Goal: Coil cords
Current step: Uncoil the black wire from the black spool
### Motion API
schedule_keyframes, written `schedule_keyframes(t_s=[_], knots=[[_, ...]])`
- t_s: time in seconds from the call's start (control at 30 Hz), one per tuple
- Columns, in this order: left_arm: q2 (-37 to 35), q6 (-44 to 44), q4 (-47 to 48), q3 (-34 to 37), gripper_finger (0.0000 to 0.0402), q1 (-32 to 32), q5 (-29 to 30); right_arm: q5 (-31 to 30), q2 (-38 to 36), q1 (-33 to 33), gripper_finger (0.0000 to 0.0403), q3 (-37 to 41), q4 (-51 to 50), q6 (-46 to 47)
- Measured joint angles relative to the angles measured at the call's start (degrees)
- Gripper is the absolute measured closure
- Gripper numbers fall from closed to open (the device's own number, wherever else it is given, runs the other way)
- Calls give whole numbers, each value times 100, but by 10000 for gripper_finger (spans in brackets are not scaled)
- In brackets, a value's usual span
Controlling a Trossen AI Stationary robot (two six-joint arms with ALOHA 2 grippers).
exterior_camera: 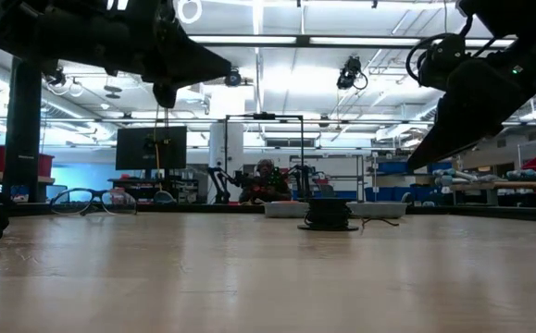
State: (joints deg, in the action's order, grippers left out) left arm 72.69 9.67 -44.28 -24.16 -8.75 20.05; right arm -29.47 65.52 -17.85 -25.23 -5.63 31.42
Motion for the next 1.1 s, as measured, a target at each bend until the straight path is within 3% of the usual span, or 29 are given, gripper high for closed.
schedule_keyframes(t_s=[0.33, 0.43, 0.53, 0.63, 0.77, 0.97, 1.1], knots=[[0, -27, -267, -2, 360, 1, -53, -2, 0, 2, 317, 0, 0, 50], [4, -46, -262, -2, 357, 20, -384, -2, 0, 2, 319, 0, 0, 50], [7, -50, -266, -2, 347, 144, -1145, -2, 0, 2, 319, 0, 1, 51], [7, -28, -262, -2, 326, 292, -1713, 0, 0, 2, 319, 0, 0, 52], [7, -25, -261, -2, 281, 436, -1848, 0, 0, 2, 319, 0, 0, 55], [94, 436, -199, -1, 201, 608, -1778, -2, 0, 2, 321, 0, 0, 55], [215, 557, -148, 4, 158, 629, -1198, -2, 0, 4, 321, 0, 8, 56]])
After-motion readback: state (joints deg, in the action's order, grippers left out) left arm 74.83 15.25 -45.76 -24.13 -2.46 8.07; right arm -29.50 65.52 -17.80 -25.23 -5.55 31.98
